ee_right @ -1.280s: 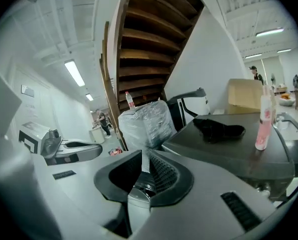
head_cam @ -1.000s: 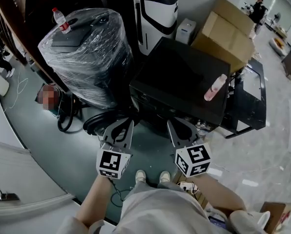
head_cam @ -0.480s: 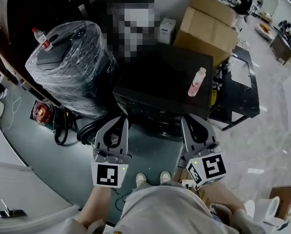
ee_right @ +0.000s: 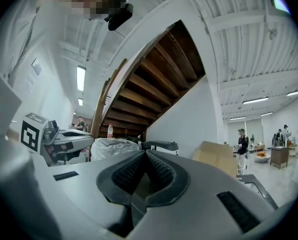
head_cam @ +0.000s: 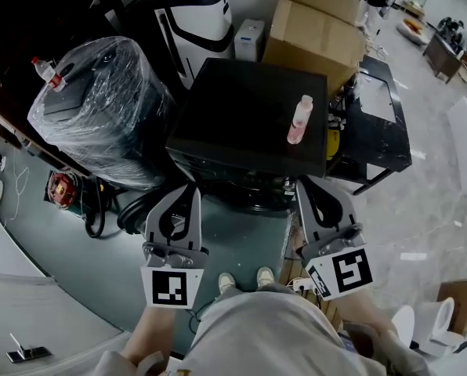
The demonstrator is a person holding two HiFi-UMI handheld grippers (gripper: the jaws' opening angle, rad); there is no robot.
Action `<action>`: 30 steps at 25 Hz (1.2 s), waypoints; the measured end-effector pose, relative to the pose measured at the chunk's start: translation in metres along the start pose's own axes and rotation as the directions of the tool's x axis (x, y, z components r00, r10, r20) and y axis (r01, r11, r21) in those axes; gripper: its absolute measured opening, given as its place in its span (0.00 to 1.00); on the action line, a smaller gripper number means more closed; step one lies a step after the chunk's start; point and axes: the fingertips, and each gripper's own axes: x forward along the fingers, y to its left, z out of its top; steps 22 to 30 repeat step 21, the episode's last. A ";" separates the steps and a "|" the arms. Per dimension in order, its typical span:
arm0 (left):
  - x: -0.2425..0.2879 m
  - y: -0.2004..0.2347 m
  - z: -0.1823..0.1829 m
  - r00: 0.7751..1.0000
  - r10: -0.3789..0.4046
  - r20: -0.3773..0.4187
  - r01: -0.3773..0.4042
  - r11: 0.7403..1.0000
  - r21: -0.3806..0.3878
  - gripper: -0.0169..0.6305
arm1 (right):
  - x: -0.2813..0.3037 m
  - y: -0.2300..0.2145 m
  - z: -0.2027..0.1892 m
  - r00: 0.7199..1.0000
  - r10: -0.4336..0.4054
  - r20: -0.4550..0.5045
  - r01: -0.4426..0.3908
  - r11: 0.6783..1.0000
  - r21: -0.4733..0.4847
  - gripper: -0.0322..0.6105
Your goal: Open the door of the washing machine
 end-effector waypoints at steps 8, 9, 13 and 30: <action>0.001 -0.002 -0.004 1.000 -0.018 -0.019 0.017 0.999 -0.029 0.06 | -0.002 0.000 0.000 1.000 -0.005 0.005 0.005 1.000 -0.003 0.10; 0.001 -0.003 -0.004 1.000 -0.019 -0.020 0.018 0.999 -0.028 0.06 | -0.002 0.000 0.001 1.000 -0.006 0.006 0.006 1.000 -0.001 0.10; 0.000 -0.003 -0.005 0.999 -0.020 -0.025 0.020 0.999 -0.031 0.06 | -0.005 0.000 0.001 1.000 -0.011 0.008 0.011 1.000 0.004 0.10; -0.001 -0.001 -0.004 0.999 -0.024 -0.030 0.023 0.999 -0.030 0.06 | -0.008 0.000 0.000 1.000 -0.016 -0.002 0.016 1.000 0.002 0.10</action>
